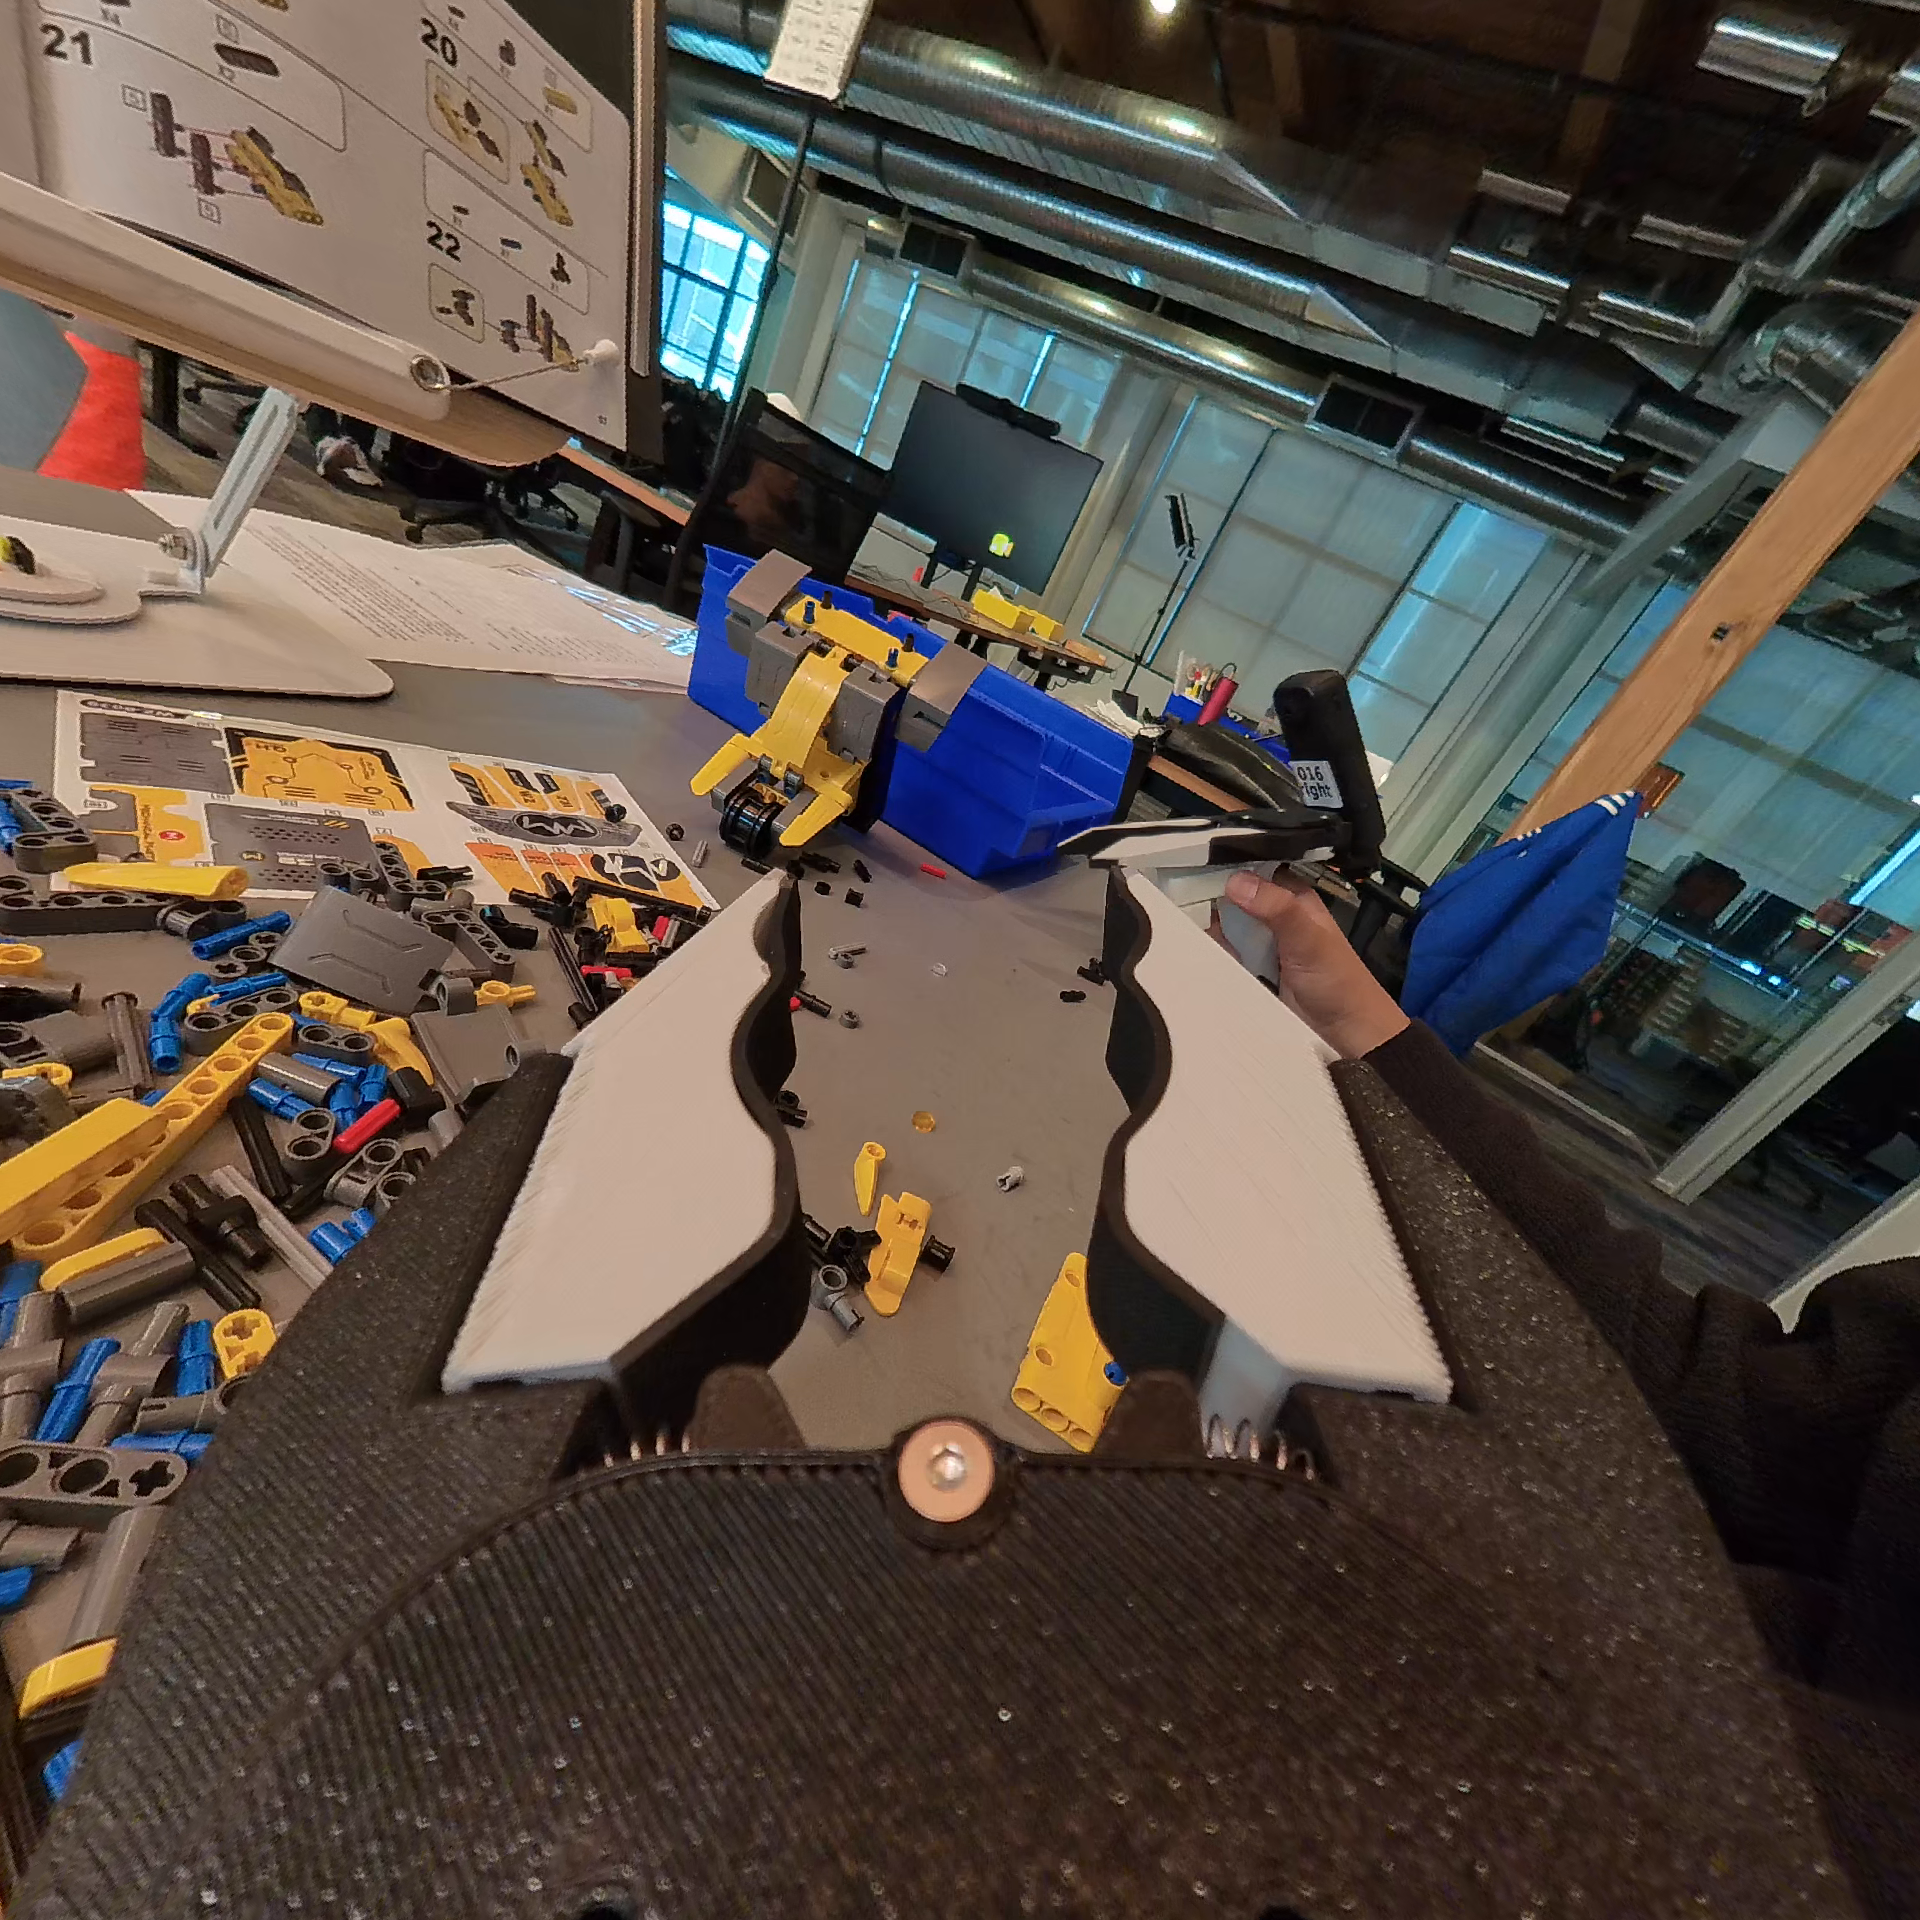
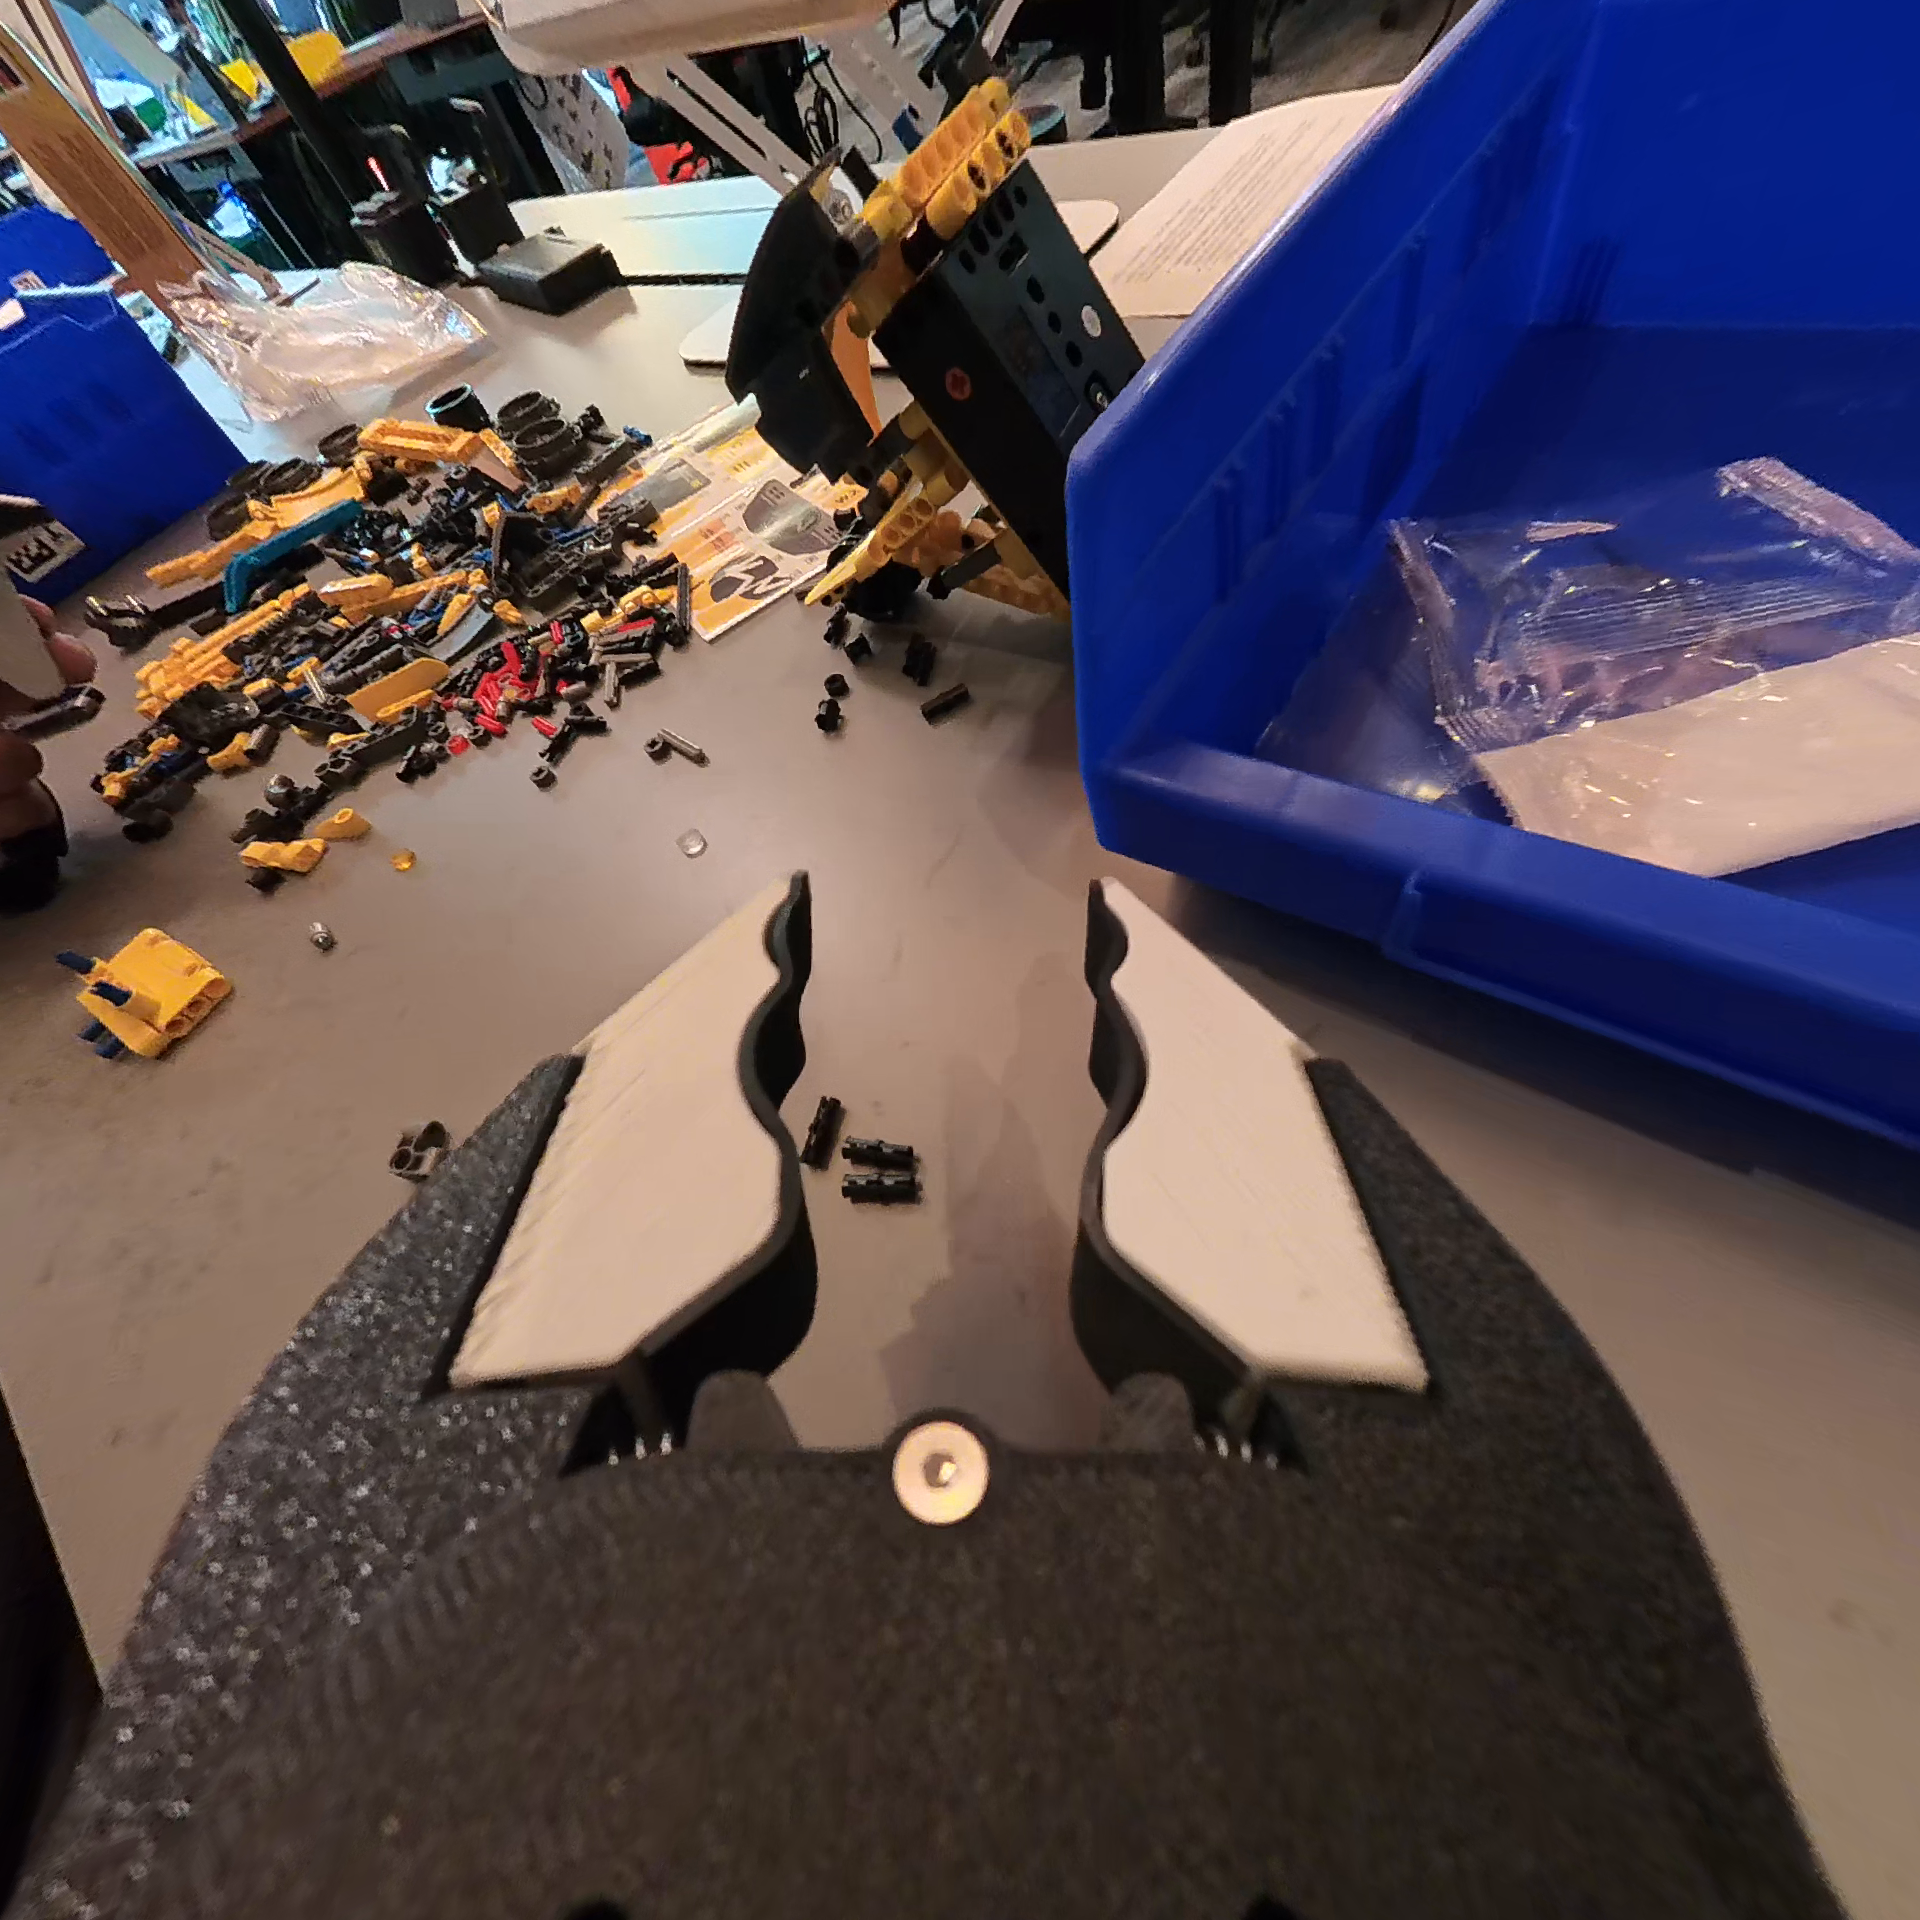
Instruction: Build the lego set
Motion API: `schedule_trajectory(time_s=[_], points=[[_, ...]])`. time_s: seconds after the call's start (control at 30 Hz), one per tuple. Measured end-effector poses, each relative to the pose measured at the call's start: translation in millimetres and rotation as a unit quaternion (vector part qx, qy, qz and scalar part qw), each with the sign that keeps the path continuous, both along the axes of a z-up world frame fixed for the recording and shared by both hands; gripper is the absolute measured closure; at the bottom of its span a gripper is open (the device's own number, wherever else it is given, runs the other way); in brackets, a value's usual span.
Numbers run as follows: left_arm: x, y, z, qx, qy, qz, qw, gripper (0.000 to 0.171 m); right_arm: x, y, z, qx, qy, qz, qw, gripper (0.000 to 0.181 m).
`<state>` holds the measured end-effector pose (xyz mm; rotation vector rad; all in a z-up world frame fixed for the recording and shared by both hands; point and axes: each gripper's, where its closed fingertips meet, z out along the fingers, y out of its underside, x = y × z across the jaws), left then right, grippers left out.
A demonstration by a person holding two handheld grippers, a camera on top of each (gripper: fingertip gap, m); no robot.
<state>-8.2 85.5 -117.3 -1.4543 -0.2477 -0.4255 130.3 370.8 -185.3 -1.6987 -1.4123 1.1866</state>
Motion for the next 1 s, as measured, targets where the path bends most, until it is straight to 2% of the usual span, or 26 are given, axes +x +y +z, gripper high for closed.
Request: schedule_trajectory(time_s=[0.63,1.0], points=[[1,2,-2,-0.005,-0.008,-0.006,1.000,0.116,13,22,34,0.063,0.096,-0.067,0.991,0.130],[-1,1,-1,-0.002,-0.015,-0.004,1.000,0.116,14,23,38,0.071,0.110,-0.069,0.989,0.129]])
